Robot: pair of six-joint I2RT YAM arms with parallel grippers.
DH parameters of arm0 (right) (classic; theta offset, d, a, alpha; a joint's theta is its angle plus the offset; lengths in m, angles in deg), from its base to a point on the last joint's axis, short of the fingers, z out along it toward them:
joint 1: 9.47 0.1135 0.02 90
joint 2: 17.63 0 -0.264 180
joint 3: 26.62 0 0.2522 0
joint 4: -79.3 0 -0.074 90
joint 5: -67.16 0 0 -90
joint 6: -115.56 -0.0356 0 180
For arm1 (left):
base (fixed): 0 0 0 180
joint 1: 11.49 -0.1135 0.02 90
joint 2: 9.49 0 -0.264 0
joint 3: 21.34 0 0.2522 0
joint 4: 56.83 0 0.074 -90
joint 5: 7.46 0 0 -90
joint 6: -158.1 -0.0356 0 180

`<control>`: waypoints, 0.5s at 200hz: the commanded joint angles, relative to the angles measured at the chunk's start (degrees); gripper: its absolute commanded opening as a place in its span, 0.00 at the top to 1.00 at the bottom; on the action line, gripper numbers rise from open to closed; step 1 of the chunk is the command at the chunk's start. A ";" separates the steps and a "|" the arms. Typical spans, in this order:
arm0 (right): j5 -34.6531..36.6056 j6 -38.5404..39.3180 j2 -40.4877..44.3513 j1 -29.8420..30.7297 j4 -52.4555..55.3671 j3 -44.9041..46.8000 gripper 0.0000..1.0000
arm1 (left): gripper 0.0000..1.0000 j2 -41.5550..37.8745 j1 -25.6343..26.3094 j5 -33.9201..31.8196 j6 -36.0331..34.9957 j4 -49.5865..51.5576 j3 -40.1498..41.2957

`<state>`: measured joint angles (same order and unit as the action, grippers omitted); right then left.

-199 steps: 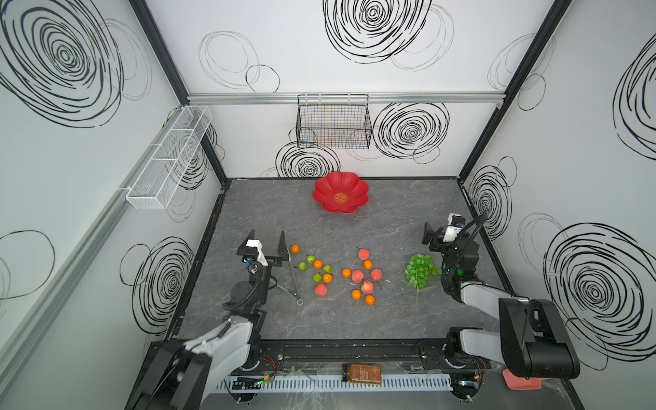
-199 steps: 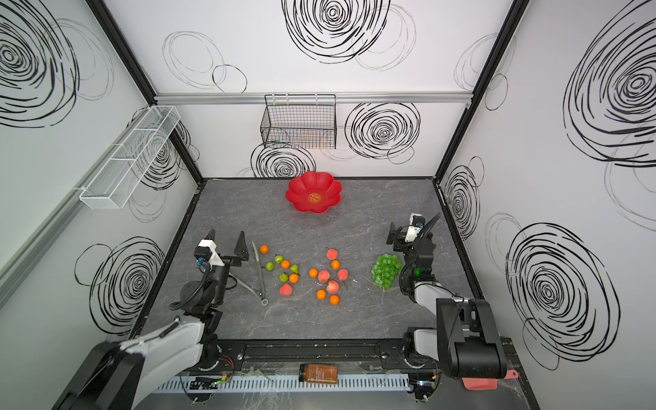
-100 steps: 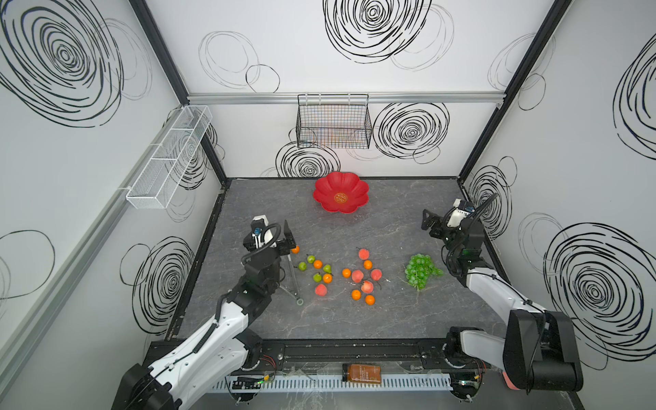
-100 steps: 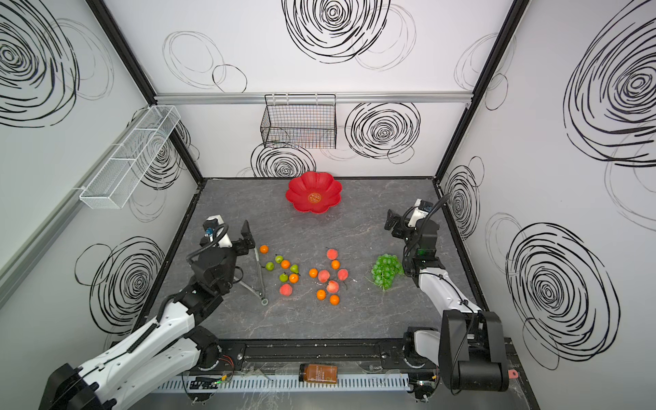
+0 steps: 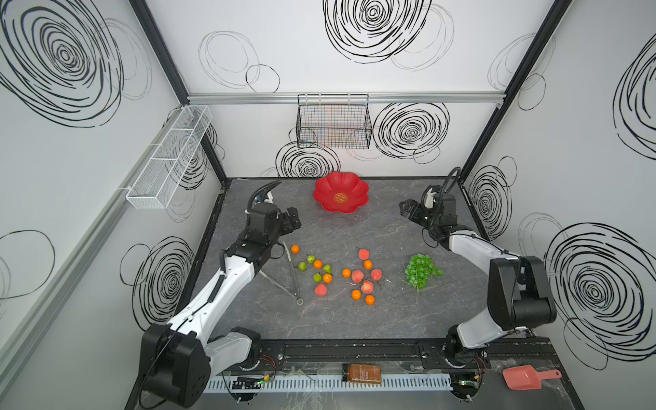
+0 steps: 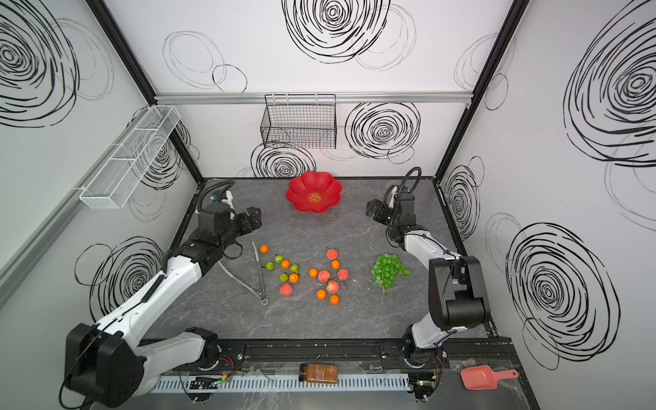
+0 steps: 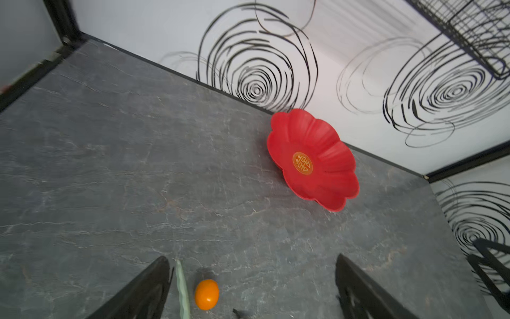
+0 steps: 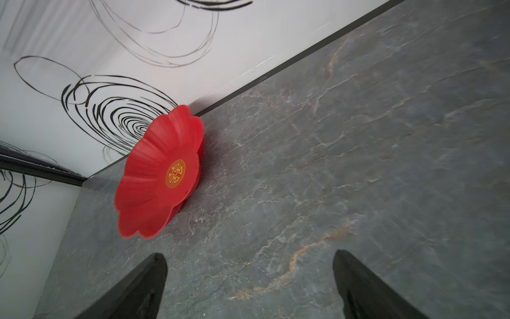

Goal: Arrange fruit in a fruit bowl
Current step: Move the fruit bowl to the top-center of the table.

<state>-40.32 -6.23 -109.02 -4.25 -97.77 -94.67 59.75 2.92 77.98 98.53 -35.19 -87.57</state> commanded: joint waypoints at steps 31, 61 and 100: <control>1.89 -5.03 -15.65 6.90 7.28 -17.70 0.15 | 0.04 13.62 3.08 11.20 -2.86 5.22 -18.78; 1.18 -10.02 -25.57 9.85 11.50 -27.61 0.20 | 0.04 21.10 4.34 12.21 -5.10 5.96 -26.64; 3.15 -15.18 -31.72 13.85 10.95 -32.51 0.24 | 0.04 22.93 0.90 21.03 -4.04 -1.59 -21.63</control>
<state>-38.76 -16.22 -138.79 7.51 -88.68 -124.31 82.28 6.44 92.10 94.62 -32.05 -111.79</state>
